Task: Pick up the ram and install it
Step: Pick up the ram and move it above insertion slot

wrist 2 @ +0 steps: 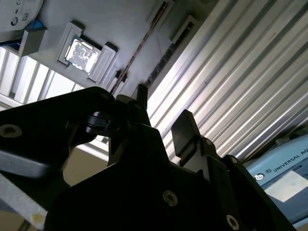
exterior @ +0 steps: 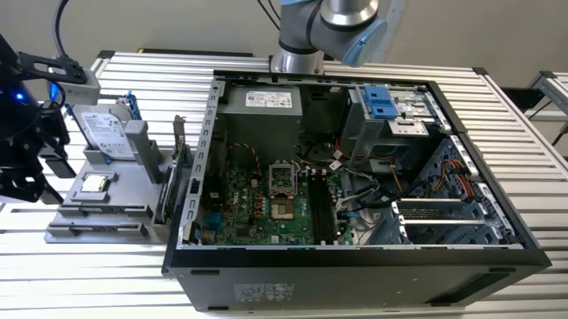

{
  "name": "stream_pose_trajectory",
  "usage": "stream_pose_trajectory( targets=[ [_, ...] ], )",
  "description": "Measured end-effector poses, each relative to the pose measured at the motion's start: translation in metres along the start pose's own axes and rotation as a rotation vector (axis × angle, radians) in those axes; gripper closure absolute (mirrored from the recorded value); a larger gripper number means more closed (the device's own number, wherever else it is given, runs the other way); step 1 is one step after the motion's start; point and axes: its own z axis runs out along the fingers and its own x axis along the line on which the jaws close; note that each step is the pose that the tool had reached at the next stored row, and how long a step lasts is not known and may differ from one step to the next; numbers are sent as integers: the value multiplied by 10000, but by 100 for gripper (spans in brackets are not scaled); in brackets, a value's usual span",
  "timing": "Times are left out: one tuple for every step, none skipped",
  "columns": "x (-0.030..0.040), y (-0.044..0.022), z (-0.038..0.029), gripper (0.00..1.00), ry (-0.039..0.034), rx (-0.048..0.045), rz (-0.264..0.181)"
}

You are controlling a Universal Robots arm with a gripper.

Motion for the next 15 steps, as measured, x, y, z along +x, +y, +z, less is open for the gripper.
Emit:
stream_pose_trajectory(
  targets=[
    [0, 0, 5, 0, 0, -4, 0],
    [0, 0, 10, 0, 0, -8, 0],
    [0, 0, 16, 0, -1, -10, 1],
    [0, 0, 21, 0, 0, -14, 0],
    [0, 0, 26, 0, 0, -16, 0],
    [0, 0, 31, 0, 0, -19, 0],
    [0, 0, 37, 0, 0, -22, 0],
    [1, 0, 42, 0, -1, -24, 0],
    [1, 0, 48, 0, -1, -27, 0],
    [1, 0, 53, 0, -1, -30, 0],
    [1, 0, 58, 0, 0, -32, 1],
    [1, 0, 65, 0, -1, -34, 1],
    [1, 0, 70, 0, -1, -37, 0],
    [1, 0, 75, 0, -1, -41, 1],
    [1, 0, 81, 0, -1, -44, 1]
  ],
)
